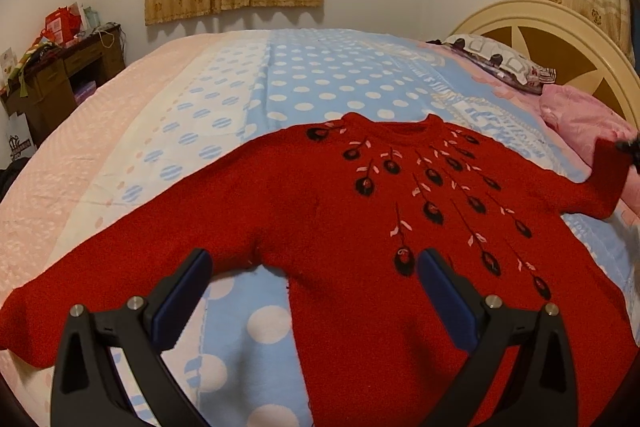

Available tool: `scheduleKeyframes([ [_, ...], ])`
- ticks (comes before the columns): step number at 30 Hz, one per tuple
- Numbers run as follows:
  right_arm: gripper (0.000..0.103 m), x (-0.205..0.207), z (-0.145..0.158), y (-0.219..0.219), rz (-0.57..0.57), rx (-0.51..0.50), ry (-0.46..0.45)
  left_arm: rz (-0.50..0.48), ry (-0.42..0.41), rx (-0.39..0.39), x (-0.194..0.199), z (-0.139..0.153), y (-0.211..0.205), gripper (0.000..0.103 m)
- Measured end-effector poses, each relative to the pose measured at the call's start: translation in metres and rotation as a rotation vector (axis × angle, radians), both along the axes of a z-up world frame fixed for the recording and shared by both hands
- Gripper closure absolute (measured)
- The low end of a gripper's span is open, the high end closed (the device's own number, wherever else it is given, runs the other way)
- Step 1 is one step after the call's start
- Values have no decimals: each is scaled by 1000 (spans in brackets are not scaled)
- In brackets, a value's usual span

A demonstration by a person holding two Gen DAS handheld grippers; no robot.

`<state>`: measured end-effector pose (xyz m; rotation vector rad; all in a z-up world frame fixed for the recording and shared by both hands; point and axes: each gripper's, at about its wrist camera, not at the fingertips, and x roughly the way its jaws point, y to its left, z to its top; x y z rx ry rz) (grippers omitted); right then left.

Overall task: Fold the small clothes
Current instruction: 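Grasp the sleeve cuff nearest the right tool and lift it, then lay the held sleeve across the sweater body and open the right tool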

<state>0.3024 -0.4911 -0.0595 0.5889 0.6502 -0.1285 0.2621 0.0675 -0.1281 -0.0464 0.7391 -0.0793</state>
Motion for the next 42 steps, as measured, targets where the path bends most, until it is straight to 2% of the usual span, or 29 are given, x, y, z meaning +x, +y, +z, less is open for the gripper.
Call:
scheduleKeyframes([
  [7, 95, 44, 36, 129, 282, -57, -43, 42, -8, 29, -5, 3, 13, 0],
  [10, 95, 58, 36, 185, 383, -97, -44, 35, 7, -11, -6, 3, 22, 0],
  [19, 95, 81, -12, 309, 572, -156, 4, 57, 0, -9, -10, 4, 39, 0],
  [23, 95, 83, -38, 345, 630, -205, 39, 65, 0, -16, -10, 6, 44, 0],
  [27, 94, 82, -67, 376, 736, -228, 75, 66, 9, -11, -9, 5, 46, 0],
  [28, 85, 80, -72, 382, 771, -231, 89, 67, 9, -9, -9, 5, 46, 0],
  [29, 73, 77, -78, 388, 820, -226, 110, 67, 10, -7, -9, 5, 46, 0],
  [30, 36, 73, -82, 391, 869, -207, 124, 66, 11, -3, -9, 5, 46, 0],
  [31, 16, 68, -84, 392, 895, -187, 126, 65, 12, -1, -9, 6, 45, 0],
  [34, 16, 50, -84, 384, 951, -149, 125, 49, 17, 4, -6, 7, 39, 0],
  [37, 16, 34, -78, 362, 923, -139, 115, 7, 14, 27, -2, 11, 24, 0],
  [42, 16, 13, -71, 321, 766, -276, 134, -97, 18, 49, 8, 17, -17, 0],
])
